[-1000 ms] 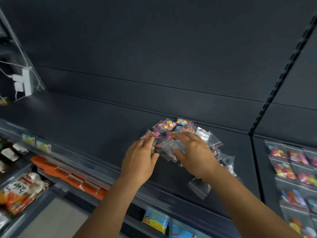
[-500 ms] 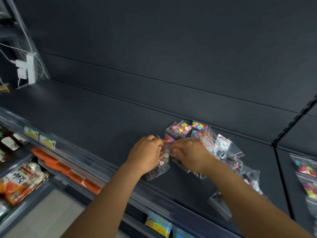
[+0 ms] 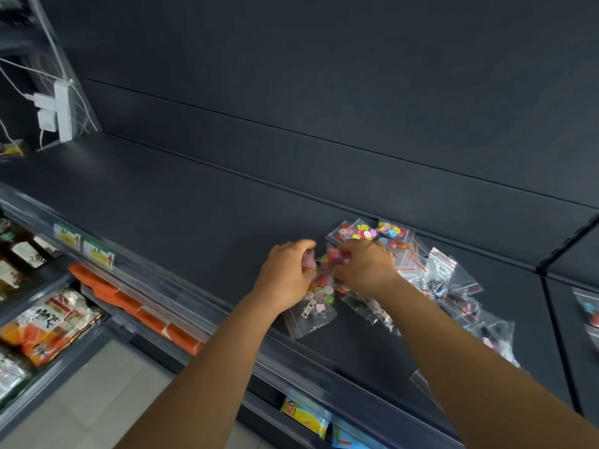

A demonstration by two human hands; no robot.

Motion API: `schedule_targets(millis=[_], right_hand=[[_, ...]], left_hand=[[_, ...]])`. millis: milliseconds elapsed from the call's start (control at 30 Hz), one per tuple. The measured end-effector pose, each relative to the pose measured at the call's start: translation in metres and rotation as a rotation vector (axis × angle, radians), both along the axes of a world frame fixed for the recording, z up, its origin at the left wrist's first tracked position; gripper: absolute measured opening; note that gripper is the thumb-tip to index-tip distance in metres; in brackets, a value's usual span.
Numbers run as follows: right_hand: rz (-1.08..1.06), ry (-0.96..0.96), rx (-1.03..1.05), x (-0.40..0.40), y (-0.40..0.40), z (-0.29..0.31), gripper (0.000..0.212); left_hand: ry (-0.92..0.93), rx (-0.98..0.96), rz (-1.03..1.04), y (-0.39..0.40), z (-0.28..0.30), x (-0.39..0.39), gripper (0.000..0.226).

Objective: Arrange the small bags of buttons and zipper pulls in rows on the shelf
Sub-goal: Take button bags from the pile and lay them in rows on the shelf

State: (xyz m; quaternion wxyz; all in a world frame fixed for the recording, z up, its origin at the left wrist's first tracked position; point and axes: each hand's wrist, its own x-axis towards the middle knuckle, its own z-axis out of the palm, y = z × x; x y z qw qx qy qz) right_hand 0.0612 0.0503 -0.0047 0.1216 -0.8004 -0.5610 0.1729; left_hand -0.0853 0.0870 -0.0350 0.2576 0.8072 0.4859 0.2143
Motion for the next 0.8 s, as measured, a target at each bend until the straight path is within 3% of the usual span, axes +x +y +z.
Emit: schedule_targets(millis=[133, 267, 400, 500, 667, 800], right_hand=[[-0.073, 0.4, 0.154, 0.005, -0.005, 0.008, 0.003], [0.025, 0.45, 0.301, 0.006, -0.006, 0.02, 0.011], [0.024, 0.496, 0.392, 0.001, -0.004, 0.029, 0.012], [0.002, 0.595, 0.463, -0.003, -0.003, 0.033, 0.009], [0.066, 0.531, 0.456, -0.013, 0.003, 0.033, 0.009], [0.161, 0.263, 0.122, -0.015, 0.005, 0.022, 0.028]], left_hand=[[-0.139, -0.045, 0.019, 0.002, 0.002, -0.004, 0.05], [-0.33, -0.103, 0.024, 0.0, 0.015, 0.001, 0.043], [-0.457, -0.133, 0.077, 0.0, 0.028, 0.003, 0.007], [-0.463, -0.164, 0.067, -0.002, 0.033, 0.0, 0.006], [-0.44, -0.088, 0.188, 0.002, 0.031, -0.014, 0.007], [-0.388, -0.09, 0.293, 0.003, 0.021, -0.029, 0.011]])
